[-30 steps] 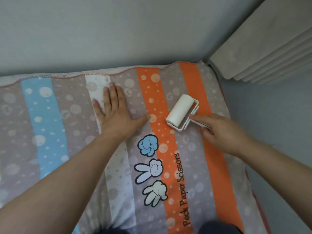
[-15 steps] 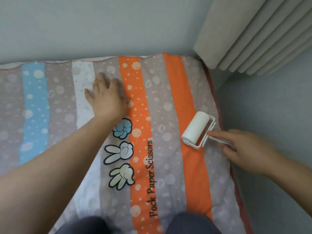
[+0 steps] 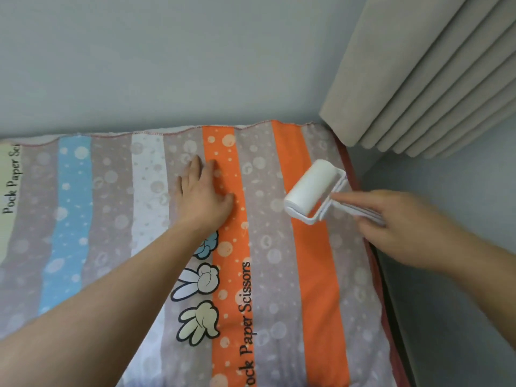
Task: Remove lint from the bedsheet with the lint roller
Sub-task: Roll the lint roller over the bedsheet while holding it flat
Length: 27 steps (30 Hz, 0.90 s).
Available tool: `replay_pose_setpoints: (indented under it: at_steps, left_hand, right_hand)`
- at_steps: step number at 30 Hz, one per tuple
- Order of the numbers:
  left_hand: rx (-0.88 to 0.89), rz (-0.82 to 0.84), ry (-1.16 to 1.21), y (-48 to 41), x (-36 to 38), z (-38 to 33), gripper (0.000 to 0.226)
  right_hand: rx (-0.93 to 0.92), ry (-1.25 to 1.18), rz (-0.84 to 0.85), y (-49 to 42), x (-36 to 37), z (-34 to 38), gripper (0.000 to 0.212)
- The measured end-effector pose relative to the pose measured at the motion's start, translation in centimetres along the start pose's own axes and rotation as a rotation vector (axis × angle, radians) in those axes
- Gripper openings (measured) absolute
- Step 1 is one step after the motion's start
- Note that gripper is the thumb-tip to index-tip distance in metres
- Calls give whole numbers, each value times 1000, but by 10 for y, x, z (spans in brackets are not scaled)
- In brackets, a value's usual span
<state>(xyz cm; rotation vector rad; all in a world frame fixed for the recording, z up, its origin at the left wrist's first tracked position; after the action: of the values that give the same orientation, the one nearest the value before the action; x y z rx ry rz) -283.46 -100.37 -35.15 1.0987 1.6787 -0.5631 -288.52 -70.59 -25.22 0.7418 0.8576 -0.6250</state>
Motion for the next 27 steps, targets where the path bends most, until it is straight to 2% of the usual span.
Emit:
replay_pose_setpoints:
  at_steps: [3, 6, 8, 12, 16, 22, 27]
  left_hand:
    - [-59, 1, 47, -8, -2, 17, 111]
    - [-95, 94, 76, -11, 5, 34, 135]
    - [-74, 132, 94, -12, 8, 36, 133]
    - [-148, 170, 210, -16, 12, 35, 94]
    - [-202, 175, 118, -20, 16, 23, 76]
    - [-263, 143, -15, -23, 24, 15, 93]
    - [-276, 128, -69, -23, 28, 11, 117]
  right_hand:
    - [-72, 33, -99, -67, 23, 44, 54]
    - [-78, 94, -142, -127, 42, 77, 54]
    - [-80, 148, -134, -154, 53, 89, 56]
    - [-58, 209, -81, -166, 63, 84, 59]
    - [-50, 193, -39, -139, 58, 54, 58]
    - [-47, 255, 25, -76, 38, -2, 53]
    - [58, 190, 176, -26, 35, -69, 52]
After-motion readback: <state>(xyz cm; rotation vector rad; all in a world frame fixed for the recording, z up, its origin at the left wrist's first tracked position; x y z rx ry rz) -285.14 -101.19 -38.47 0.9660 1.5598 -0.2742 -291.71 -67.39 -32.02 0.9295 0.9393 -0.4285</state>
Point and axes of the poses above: each hand's wrist, its own y-axis away from the middle knuckle, its own x-axis out of the palm, z = x × y, the point moved 10 cm from there along -y, towards the middle knuckle, and after that the axes turned 1 degree about y, right-handed, at the moved point
